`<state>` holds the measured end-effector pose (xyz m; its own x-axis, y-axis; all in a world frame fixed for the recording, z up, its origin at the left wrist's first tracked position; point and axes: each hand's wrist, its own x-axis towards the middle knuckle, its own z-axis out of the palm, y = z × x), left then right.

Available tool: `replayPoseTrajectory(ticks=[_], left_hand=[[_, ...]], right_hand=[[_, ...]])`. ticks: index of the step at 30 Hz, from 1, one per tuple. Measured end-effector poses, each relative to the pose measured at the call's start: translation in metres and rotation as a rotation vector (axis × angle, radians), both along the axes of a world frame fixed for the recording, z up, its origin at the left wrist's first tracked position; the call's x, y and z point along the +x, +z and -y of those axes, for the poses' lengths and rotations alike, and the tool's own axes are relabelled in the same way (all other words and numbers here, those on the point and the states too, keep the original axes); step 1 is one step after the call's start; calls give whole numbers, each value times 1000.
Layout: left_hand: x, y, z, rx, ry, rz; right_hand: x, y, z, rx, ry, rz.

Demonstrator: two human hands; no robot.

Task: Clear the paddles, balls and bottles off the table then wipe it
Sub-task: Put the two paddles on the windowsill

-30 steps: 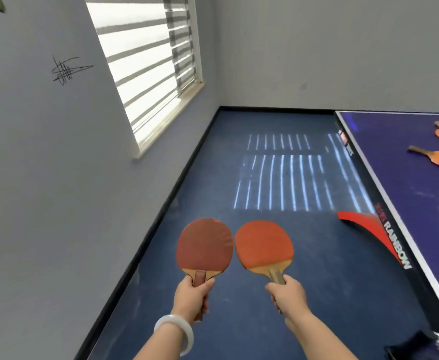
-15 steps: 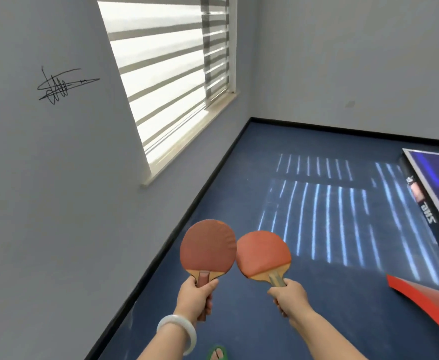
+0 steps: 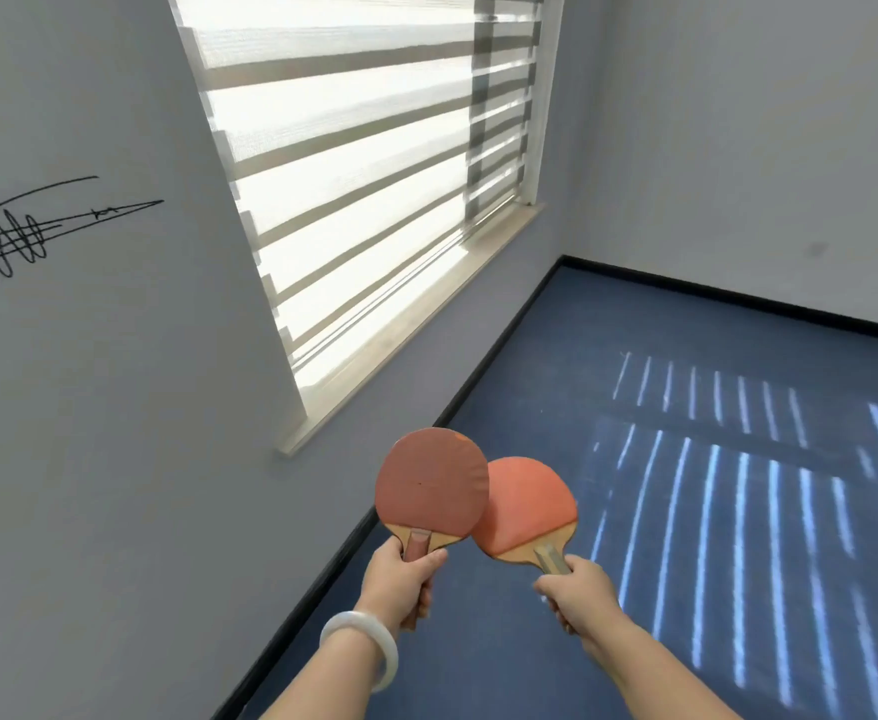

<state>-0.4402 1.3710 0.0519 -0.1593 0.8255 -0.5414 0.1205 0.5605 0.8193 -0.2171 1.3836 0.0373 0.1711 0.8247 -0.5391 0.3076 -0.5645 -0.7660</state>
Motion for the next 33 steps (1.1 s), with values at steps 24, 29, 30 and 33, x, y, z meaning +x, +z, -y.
replayPoseTrajectory(ticks=[24,29,30,33], left_hand=[[-70,-44,-311,-51,568,52],[-109,-58,-351,-99,591,81],[-115,-62,-357,-108,593,77],[-132,-72,-375,-116,602,73]], right_hand=[[-146,-33,-431,-112,743,44],[-198,-50,-471,-159,772,57],[-206,-55,-478,-170,791,68],[-225,-67,-497,-190,844,52]])
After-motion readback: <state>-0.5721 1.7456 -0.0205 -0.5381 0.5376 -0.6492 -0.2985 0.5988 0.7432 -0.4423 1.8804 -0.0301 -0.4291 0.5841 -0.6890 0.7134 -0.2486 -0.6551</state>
